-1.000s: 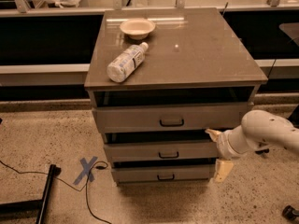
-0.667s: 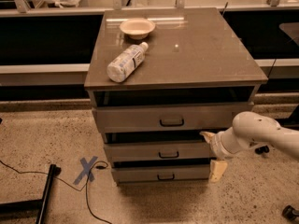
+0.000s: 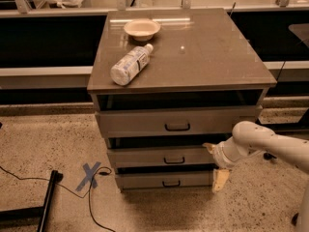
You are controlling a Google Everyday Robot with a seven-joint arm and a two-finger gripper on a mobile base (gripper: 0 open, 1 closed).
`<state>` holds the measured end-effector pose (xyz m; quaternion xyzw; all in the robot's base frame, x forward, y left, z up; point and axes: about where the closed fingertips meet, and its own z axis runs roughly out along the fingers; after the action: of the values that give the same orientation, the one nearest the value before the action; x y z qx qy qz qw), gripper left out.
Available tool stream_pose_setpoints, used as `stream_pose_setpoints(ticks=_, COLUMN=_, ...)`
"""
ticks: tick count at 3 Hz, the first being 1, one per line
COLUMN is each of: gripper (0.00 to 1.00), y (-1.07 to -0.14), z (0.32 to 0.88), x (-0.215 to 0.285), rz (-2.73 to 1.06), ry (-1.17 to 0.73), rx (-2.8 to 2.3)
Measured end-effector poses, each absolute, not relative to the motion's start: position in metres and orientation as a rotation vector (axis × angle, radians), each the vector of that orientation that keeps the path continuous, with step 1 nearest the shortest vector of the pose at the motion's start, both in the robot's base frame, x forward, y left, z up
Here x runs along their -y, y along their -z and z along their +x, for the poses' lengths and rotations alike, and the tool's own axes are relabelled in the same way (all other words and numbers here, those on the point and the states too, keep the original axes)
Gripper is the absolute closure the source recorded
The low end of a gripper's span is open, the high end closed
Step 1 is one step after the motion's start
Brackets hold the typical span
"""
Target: Open middle drawer
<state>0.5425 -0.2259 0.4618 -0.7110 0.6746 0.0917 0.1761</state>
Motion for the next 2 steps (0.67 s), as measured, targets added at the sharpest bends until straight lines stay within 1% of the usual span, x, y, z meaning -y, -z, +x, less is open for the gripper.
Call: stream_pose_setpoints(ticks=2, gripper=0.00, y=-0.445, z=0.564, x=0.230, rz=-1.970, ry=-0.191, rx=-1.923)
